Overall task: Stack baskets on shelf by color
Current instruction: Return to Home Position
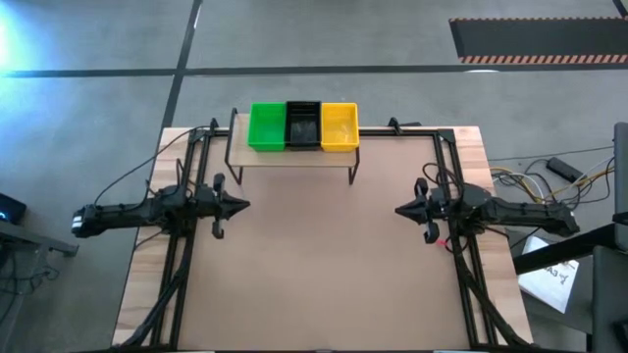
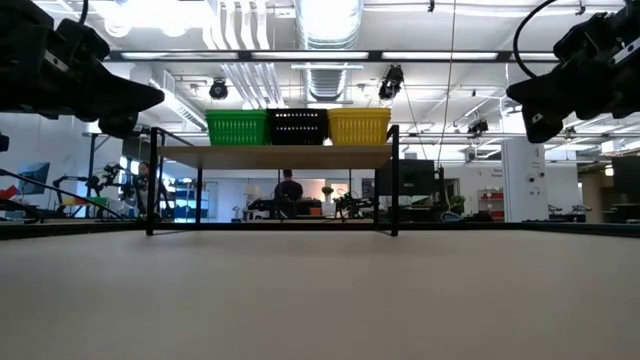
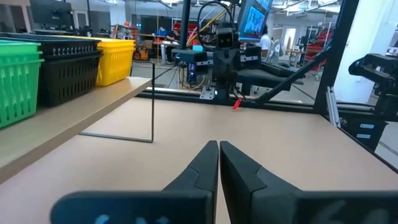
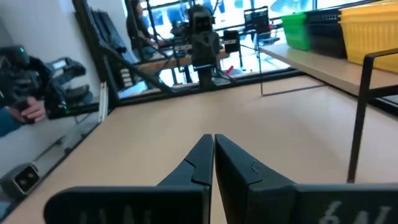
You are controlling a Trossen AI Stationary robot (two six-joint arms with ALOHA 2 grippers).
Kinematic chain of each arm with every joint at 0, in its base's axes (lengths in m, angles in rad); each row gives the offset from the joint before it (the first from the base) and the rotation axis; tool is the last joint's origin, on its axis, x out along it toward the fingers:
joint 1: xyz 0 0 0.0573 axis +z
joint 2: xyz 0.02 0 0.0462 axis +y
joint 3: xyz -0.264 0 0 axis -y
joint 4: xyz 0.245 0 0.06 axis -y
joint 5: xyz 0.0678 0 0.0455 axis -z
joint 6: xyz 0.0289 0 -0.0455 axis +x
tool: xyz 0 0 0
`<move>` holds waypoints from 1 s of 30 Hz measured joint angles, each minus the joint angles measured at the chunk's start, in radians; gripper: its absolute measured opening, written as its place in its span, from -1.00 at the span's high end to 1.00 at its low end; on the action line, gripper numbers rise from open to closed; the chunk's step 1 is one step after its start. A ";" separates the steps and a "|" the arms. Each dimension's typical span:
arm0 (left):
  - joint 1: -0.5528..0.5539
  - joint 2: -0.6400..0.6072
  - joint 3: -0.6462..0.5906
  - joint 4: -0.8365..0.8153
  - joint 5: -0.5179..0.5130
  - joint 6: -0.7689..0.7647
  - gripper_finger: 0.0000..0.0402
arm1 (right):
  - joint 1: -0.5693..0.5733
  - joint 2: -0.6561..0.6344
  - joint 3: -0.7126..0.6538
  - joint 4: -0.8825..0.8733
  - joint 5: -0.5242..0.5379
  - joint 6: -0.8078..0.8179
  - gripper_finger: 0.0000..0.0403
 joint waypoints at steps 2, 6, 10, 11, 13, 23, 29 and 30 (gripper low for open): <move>0.000 0.000 0.000 0.003 0.000 0.000 1.00 | -0.001 0.013 0.000 -0.001 0.005 -0.018 0.96; 0.000 -0.002 0.001 0.009 0.000 0.000 1.00 | -0.001 0.029 0.000 -0.001 0.005 -0.031 0.96; 0.000 -0.002 0.001 0.015 0.000 0.000 1.00 | -0.001 0.034 0.000 0.004 0.004 -0.028 0.96; 0.000 -0.002 0.001 0.016 0.000 0.000 1.00 | -0.001 0.034 0.000 0.004 0.004 -0.003 0.96; 0.000 -0.001 0.001 0.016 0.000 0.000 1.00 | -0.001 0.035 0.000 0.005 0.004 0.063 0.96; 0.000 -0.001 0.001 0.017 0.000 0.001 1.00 | -0.001 0.035 0.000 0.007 0.004 -0.095 0.96; 0.000 -0.002 0.001 0.018 0.000 0.001 1.00 | -0.001 0.035 0.000 0.008 0.004 -0.102 0.96; 0.000 -0.001 0.001 0.018 0.000 0.001 1.00 | -0.001 0.035 0.000 0.008 0.004 -0.102 0.96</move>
